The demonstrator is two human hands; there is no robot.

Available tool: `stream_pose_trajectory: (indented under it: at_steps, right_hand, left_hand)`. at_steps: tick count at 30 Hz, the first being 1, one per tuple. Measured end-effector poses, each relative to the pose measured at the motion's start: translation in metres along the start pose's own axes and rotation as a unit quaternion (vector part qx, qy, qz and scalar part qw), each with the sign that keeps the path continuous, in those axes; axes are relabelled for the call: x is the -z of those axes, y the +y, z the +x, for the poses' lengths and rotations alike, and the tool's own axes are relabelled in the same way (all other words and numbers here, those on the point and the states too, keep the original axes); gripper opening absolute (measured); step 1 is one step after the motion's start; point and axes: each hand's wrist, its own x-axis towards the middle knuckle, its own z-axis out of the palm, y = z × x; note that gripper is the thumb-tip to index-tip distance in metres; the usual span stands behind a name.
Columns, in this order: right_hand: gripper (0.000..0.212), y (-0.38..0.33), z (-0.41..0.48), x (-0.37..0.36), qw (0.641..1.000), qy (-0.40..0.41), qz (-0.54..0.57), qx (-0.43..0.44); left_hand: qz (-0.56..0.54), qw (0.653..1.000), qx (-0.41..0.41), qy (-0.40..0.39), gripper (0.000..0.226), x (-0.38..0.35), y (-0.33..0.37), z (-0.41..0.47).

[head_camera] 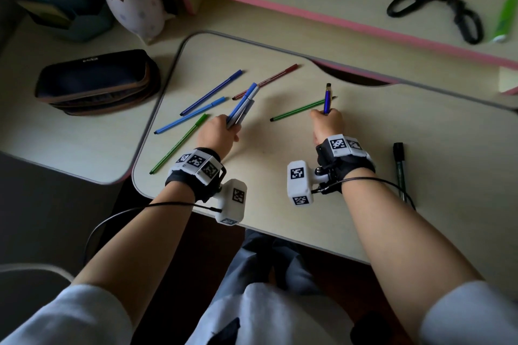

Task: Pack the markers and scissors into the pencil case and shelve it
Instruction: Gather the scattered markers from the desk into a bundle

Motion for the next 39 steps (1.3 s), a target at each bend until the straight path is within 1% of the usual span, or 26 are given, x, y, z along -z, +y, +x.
stream_pose_trajectory:
  at_steps: [3,5,6,10,14,17,22,24,28,29,32,33,34,37,39]
  right_hand:
    - [0.038,-0.009,0.008,-0.006,1.0,0.015,-0.018,-0.01]
    - [0.046,-0.013,0.011,-0.01,0.999,0.034,-0.032,-0.008]
    - [0.046,-0.014,0.012,-0.011,0.998,0.047,-0.04,-0.003]
    - [0.028,-0.018,0.016,-0.014,0.995,0.077,-0.068,0.006]
    - [0.03,-0.016,0.019,-0.015,0.995,0.082,-0.059,-0.005]
    - [0.018,-0.015,0.019,-0.014,0.996,0.07,-0.053,-0.002]
    - [0.022,-0.013,0.015,-0.007,0.999,0.02,-0.037,-0.011]
    - [0.022,-0.011,0.012,-0.002,0.999,0.004,-0.034,-0.007]
    - [0.022,-0.003,0.007,0.014,0.999,0.01,-0.035,0.022]
    - [0.02,0.0,0.007,0.018,0.999,0.013,-0.025,0.026]
    - [0.005,0.01,0.002,0.033,0.999,0.033,0.025,0.022]
    - [0.003,0.014,0.001,0.039,0.998,0.041,0.035,0.021]
    - [0.003,0.018,-0.001,0.044,0.998,0.049,0.032,0.021]
    - [0.021,0.032,-0.006,0.065,0.997,0.073,-0.023,0.029]
    - [0.025,0.042,-0.009,0.081,0.994,0.09,-0.051,0.021]
  left_hand:
    - [-0.01,1.0,-0.007,0.014,0.017,0.002,0.002,0.008]
    - [-0.024,1.0,-0.004,0.007,0.016,0.004,0.0,0.015]
    - [-0.031,1.0,0.0,0.002,0.017,0.004,-0.001,0.017]
    - [-0.041,0.999,0.003,-0.014,0.022,0.007,-0.003,0.025]
    - [-0.055,0.998,-0.008,-0.031,0.024,0.006,-0.002,0.028]
    - [-0.062,0.997,-0.014,-0.042,0.025,0.006,0.001,0.029]
    - [-0.118,0.987,-0.015,-0.107,0.015,0.002,0.013,0.025]
    - [-0.137,0.985,-0.015,-0.106,0.013,0.0,0.018,0.024]
    - [-0.147,0.984,-0.031,-0.098,0.016,-0.008,0.034,0.022]
    - [-0.148,0.984,-0.033,-0.097,0.016,-0.009,0.038,0.021]
    - [-0.145,0.983,-0.048,-0.102,0.022,-0.017,0.051,0.016]
    - [-0.141,0.983,-0.052,-0.106,0.025,-0.02,0.056,0.015]
    - [-0.137,0.983,-0.054,-0.111,0.027,-0.022,0.06,0.014]
    - [-0.107,0.983,-0.066,-0.136,0.029,-0.032,0.073,0.007]
    - [-0.097,0.981,-0.072,-0.154,0.029,-0.04,0.081,0.002]
